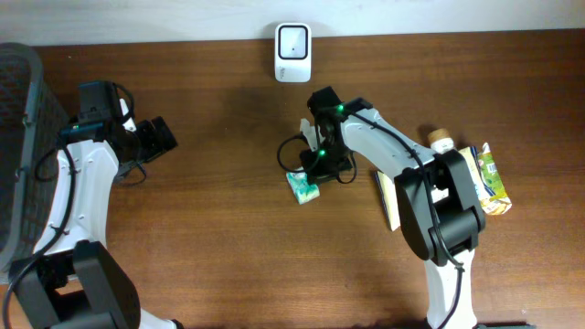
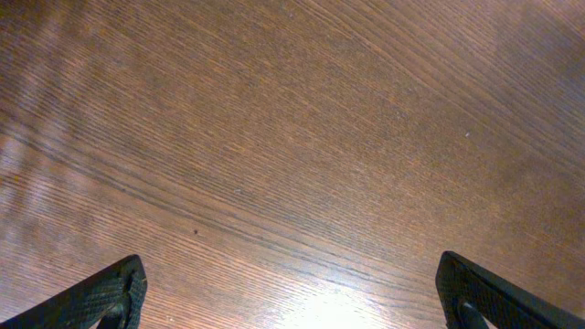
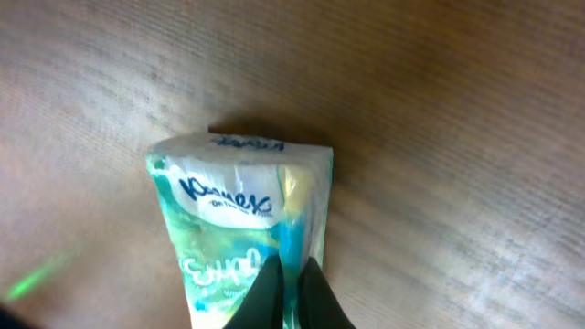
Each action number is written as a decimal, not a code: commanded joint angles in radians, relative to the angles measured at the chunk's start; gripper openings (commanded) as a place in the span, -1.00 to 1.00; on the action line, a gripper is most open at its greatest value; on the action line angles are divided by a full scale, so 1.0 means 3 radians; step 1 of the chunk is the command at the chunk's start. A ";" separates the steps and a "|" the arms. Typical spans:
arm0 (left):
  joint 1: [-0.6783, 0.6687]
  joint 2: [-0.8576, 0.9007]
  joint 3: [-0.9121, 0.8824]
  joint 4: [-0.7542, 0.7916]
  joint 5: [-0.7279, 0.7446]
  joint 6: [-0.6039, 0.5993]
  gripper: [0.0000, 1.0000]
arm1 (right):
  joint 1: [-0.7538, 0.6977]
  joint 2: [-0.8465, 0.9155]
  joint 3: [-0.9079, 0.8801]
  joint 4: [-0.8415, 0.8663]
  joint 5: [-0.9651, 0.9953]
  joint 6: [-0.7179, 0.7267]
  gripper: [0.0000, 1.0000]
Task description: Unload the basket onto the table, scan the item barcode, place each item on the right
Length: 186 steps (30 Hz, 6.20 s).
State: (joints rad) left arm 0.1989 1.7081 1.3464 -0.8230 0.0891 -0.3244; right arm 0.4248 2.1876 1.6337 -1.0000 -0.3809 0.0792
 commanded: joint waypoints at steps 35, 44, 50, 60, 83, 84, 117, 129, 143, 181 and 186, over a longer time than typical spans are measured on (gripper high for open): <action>0.0010 -0.0050 0.0043 0.0006 -0.0024 0.0023 0.98 | -0.0472 -0.1172 0.1068 0.0041 0.0551 0.0200 -0.92; 0.0010 -0.0050 0.0043 0.0008 -0.0024 0.0023 0.98 | 0.0326 -0.0121 0.1066 0.2524 0.2983 -0.1968 -0.92; 0.0010 -0.0050 0.0043 0.0008 -0.0024 0.0023 0.98 | 0.0277 0.0655 0.1066 0.3652 0.2979 -0.3643 -0.92; 0.0010 -0.0050 0.0043 0.0006 -0.0024 0.0023 0.98 | 0.0477 0.0069 0.1069 0.1755 0.3010 -0.0680 -0.92; 0.0010 -0.0050 0.0043 0.0006 -0.0024 0.0023 0.98 | -0.0559 -0.0182 -0.0777 0.2426 0.0083 0.1509 -0.71; 0.0010 -0.0050 0.0043 0.0006 -0.0024 0.0023 0.98 | -0.0561 -0.0182 -0.0777 0.2454 -0.0008 0.1509 -0.91; 0.0010 -0.0050 0.0043 0.0006 -0.0024 0.0023 0.98 | -0.1138 -0.0764 0.0612 0.1376 -0.3301 0.0735 -0.92; 0.0010 -0.0050 0.0043 0.0006 -0.0024 0.0023 0.98 | 0.0333 -0.0320 0.1685 0.1427 0.3077 -0.1005 -0.91; 0.0010 -0.0050 0.0043 0.0006 -0.0024 0.0023 0.98 | 0.0197 0.1133 0.1682 0.3160 0.3166 -0.2542 -0.92; 0.0010 -0.0050 0.0043 0.0006 -0.0024 0.0023 0.98 | -0.1483 -0.4204 0.0848 -0.1247 0.1305 0.0848 0.97; 0.0010 -0.0050 0.0043 0.0006 -0.0024 0.0023 0.98 | -0.1483 -0.5188 0.0846 -0.1273 0.1405 0.0837 0.98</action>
State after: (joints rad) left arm 0.1986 1.7073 1.3487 -0.8227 0.0856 -0.3244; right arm -0.0246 0.6979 1.8919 -1.3788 0.0193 0.3359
